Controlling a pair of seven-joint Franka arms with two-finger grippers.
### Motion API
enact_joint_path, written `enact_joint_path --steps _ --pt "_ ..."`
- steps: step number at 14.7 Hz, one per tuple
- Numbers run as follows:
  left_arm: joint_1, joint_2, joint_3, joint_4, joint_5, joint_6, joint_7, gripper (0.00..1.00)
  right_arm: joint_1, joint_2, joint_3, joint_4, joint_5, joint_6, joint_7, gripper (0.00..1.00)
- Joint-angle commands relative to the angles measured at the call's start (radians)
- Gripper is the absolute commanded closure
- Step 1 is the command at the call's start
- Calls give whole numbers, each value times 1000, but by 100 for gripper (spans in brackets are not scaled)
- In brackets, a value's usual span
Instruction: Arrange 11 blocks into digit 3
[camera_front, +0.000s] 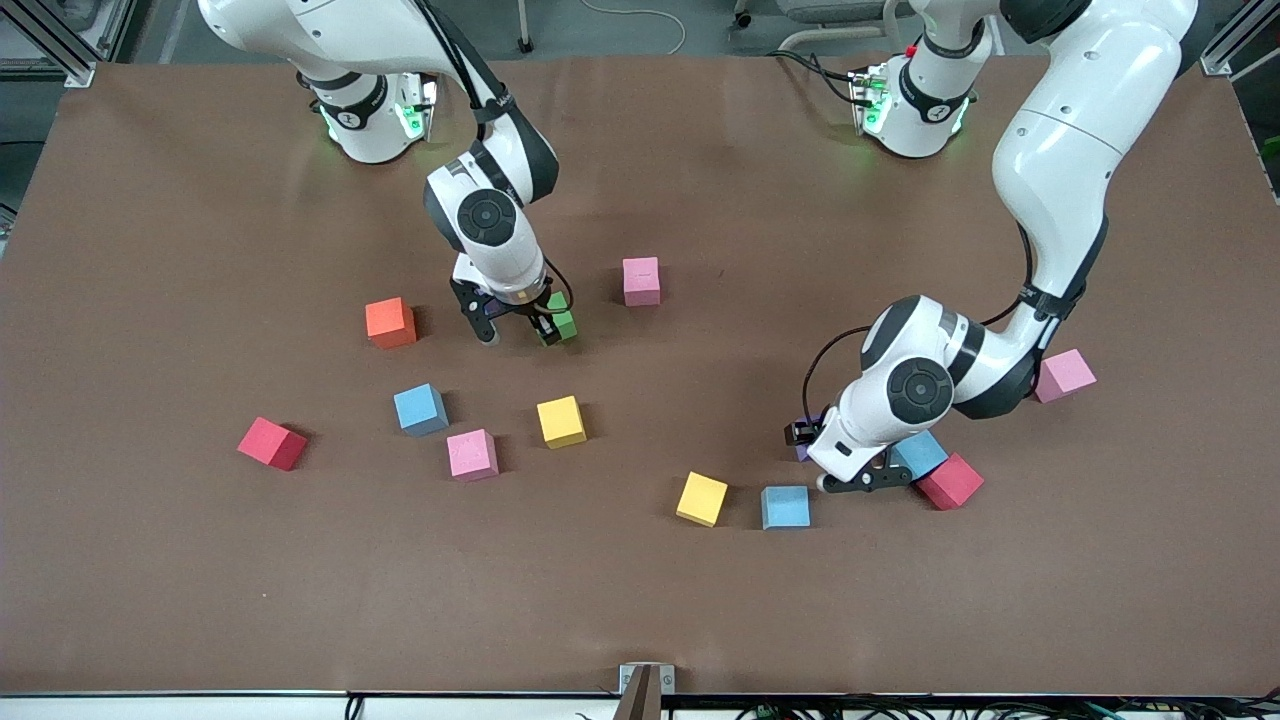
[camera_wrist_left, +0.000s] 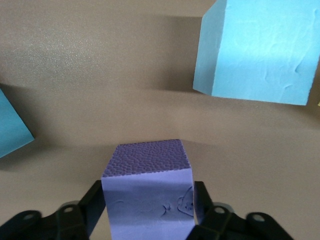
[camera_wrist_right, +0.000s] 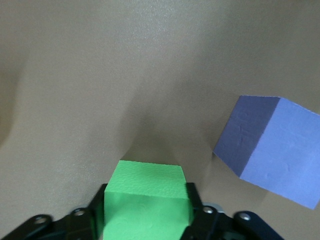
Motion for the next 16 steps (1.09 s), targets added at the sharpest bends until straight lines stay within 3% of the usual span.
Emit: enact_joint_path --steps 1,2,4,12,16 --pt "0 3 -5 20 -7 -7 -50 58 9 18 0 11 14 1 49 82" --pt "-2 -6 -7 17 -5 -10 -105 65 9 19 1 11 14 0 68 95" --pt "1 -52 -16 -6 -5 -36 -211 69 14 18 1 11 14 0 120 99" --pt "12 -260 -177 -257 -7 -62 -726 69 120 16 1 2 14 0 379 100" --pt "12 -284 -260 -357 -5 16 -1045 69 155 16 1 2 14 1 467 100"
